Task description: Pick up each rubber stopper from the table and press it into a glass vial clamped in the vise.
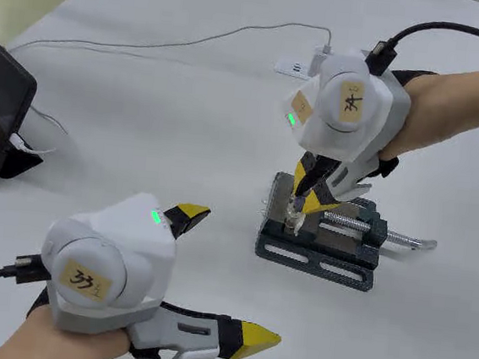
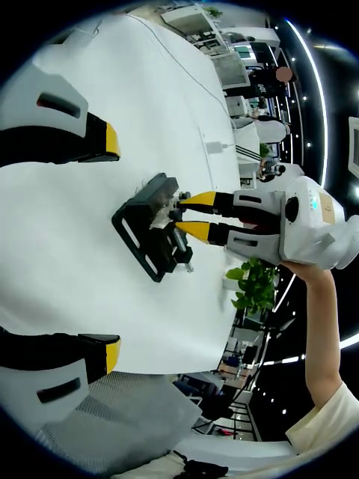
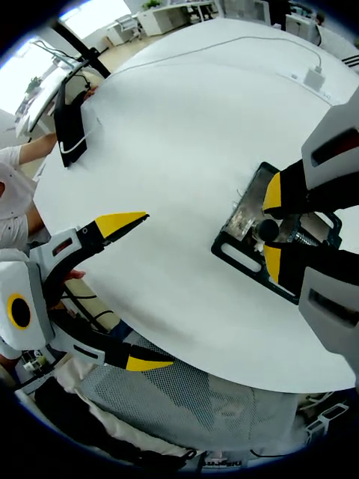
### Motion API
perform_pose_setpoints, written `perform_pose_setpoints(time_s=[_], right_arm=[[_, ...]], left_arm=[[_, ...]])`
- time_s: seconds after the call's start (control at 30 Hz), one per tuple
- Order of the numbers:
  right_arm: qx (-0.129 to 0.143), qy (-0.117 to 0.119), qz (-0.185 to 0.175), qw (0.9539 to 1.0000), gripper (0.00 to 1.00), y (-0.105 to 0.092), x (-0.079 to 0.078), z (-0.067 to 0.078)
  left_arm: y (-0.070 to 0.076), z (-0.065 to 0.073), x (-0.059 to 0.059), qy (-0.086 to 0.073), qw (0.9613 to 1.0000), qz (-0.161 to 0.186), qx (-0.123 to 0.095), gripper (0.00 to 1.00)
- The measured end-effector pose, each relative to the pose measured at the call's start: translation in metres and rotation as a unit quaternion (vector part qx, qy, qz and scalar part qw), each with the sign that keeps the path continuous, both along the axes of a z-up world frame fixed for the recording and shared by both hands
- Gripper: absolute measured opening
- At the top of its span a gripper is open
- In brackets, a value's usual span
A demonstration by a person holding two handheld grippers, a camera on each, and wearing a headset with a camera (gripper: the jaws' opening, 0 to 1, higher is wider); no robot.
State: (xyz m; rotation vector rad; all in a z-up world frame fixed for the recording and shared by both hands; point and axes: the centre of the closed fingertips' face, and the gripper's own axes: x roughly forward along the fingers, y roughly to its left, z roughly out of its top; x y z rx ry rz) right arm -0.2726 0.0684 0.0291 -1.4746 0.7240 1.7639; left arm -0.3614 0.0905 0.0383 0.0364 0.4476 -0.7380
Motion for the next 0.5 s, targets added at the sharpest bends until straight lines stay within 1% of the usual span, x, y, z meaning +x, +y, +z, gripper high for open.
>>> perform_pose_setpoints(time_s=[0.13, 0.23, 0.37, 0.4, 0.47, 0.5], right_arm=[[0.005, 0.005, -0.003, 1.0000, 0.13, 0.003, -0.002, 0.003], [0.011, 0.018, -0.010, 0.9997, 0.13, 0.004, -0.005, 0.009], [0.010, 0.023, -0.015, 0.9996, 0.06, -0.002, -0.004, 0.012], [0.010, 0.026, -0.026, 0.9993, 0.06, -0.003, -0.003, 0.012], [0.008, 0.029, -0.033, 0.9990, 0.05, -0.007, 0.003, 0.011], [0.008, 0.030, -0.035, 0.9989, 0.03, -0.008, 0.003, 0.011]], left_arm=[[0.000, 0.000, 0.000, -0.001, 1.0000, 0.001, -0.001, 0.95], [0.002, 0.001, 0.001, -0.001, 1.0000, 0.003, -0.002, 0.94], [0.003, 0.001, 0.002, -0.003, 1.0000, 0.004, -0.001, 0.95], [0.004, 0.001, 0.003, -0.003, 1.0000, 0.005, -0.002, 0.95], [0.004, 0.002, 0.003, -0.003, 1.0000, 0.006, -0.002, 0.95], [0.004, 0.001, 0.004, -0.003, 1.0000, 0.006, -0.002, 0.95]])
